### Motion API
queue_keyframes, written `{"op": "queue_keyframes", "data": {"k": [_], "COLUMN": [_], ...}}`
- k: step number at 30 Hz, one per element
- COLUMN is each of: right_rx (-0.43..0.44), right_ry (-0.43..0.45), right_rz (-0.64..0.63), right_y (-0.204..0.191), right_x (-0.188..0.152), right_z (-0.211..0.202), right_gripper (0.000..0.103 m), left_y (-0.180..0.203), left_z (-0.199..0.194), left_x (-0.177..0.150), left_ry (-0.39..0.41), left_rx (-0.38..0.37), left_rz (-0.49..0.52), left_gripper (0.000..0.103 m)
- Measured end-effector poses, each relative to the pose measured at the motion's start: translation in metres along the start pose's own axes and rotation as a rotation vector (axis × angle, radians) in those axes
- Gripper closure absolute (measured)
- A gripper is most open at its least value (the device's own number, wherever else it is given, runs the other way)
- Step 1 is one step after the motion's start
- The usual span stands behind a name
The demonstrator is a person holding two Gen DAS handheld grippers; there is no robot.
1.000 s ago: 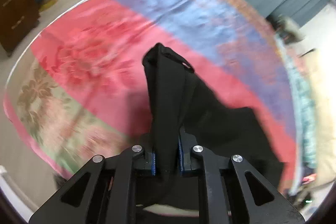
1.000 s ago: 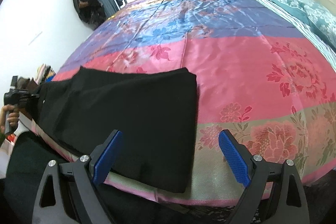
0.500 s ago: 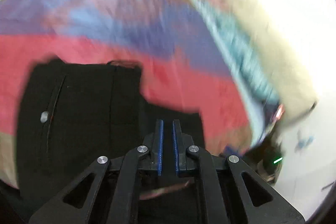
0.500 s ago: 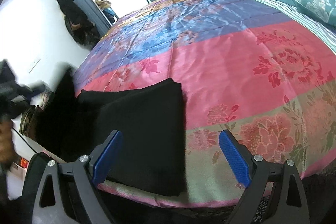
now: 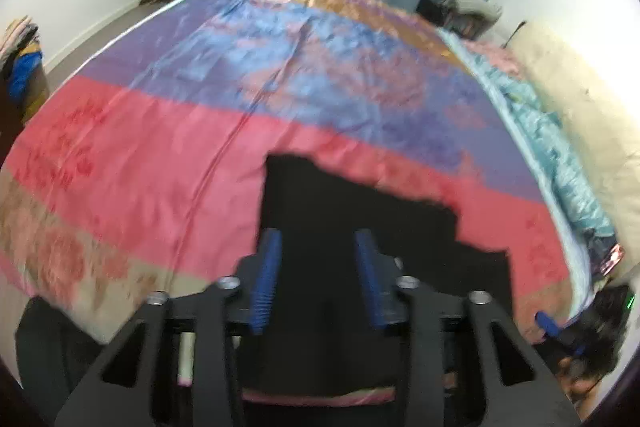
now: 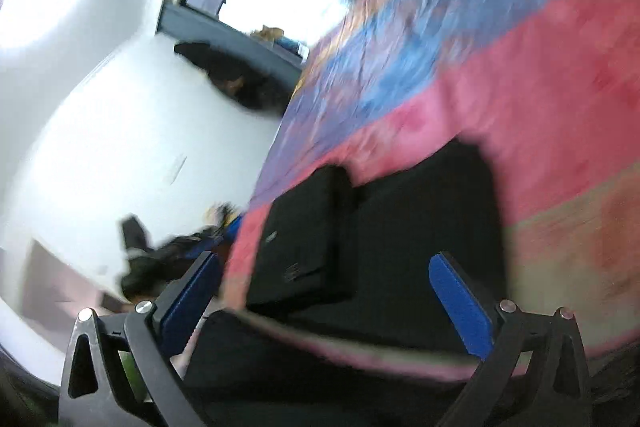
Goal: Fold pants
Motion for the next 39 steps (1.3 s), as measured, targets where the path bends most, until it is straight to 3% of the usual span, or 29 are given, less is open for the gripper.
{"op": "queue_keyframes", "data": {"k": [3, 4, 5, 8, 15, 17, 20, 27, 29, 30, 31, 33, 35, 36, 37, 39], "right_rx": [0.005, -0.007, -0.015, -0.049, -0.149, -0.116, 0.021, 0.067, 0.048, -0.006, -0.07, -0.103, -0.103, -0.088, -0.063, -0.017], "right_ry": [-0.11, -0.138, -0.163, -0.237, -0.346, -0.348, -0.356, -0.38, -0.381, -0.404, -0.438, -0.441, -0.42, -0.402, -0.384, -0.351], "right_rz": [0.06, 0.049, 0.031, 0.01, -0.095, -0.07, 0.044, 0.028, -0.007, -0.067, -0.146, -0.223, -0.241, -0.229, -0.202, -0.145], "right_y": [-0.003, -0.002, -0.002, 0.001, 0.009, 0.014, 0.019, 0.004, -0.003, -0.003, -0.006, -0.016, -0.025, -0.028, -0.03, -0.037], "right_x": [-0.005, -0.004, -0.004, -0.006, -0.017, -0.017, -0.023, -0.035, -0.034, -0.037, -0.043, -0.05, -0.05, -0.049, -0.046, -0.038], "right_z": [0.046, 0.06, 0.073, 0.106, 0.149, 0.151, 0.156, 0.168, 0.169, 0.173, 0.177, 0.18, 0.178, 0.175, 0.171, 0.168], "right_gripper": [0.001, 0.007, 0.015, 0.023, 0.026, 0.026, 0.027, 0.029, 0.032, 0.035, 0.046, 0.049, 0.069, 0.073, 0.078, 0.081], "left_y": [0.015, 0.022, 0.028, 0.029, 0.016, 0.017, 0.019, 0.015, 0.016, 0.016, 0.018, 0.019, 0.018, 0.013, 0.007, -0.015], "left_z": [0.017, 0.026, 0.031, 0.028, 0.03, 0.032, 0.034, 0.035, 0.035, 0.035, 0.035, 0.034, 0.031, 0.025, 0.017, -0.013], "left_x": [-0.034, -0.047, -0.059, -0.078, -0.078, -0.08, -0.083, -0.083, -0.083, -0.083, -0.084, -0.084, -0.079, -0.073, -0.067, -0.048], "left_ry": [-0.045, -0.077, -0.086, -0.092, -0.09, -0.085, -0.08, -0.08, -0.077, -0.075, -0.071, -0.064, -0.066, -0.058, -0.026, 0.118], "left_rx": [0.025, 0.033, 0.042, 0.049, 0.007, 0.008, 0.012, 0.009, 0.008, 0.009, 0.014, 0.024, 0.028, 0.02, 0.01, 0.038], "left_rz": [0.129, 0.166, 0.182, 0.197, 0.16, 0.167, 0.172, 0.158, 0.158, 0.162, 0.174, 0.197, 0.189, 0.156, 0.113, -0.004], "left_gripper": [0.087, 0.091, 0.093, 0.093, 0.093, 0.093, 0.093, 0.093, 0.093, 0.093, 0.093, 0.092, 0.089, 0.086, 0.077, 0.049]}}
Point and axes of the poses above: each gripper's, at about its wrist camera, not at the fingertips, and z roughly the way its jaws point, y to its right, x to its top, the point moved 2 cm from there along z, roughly the way its jaws point, and after that the axes turned 14 degrees about y, right-handed, at the moved point
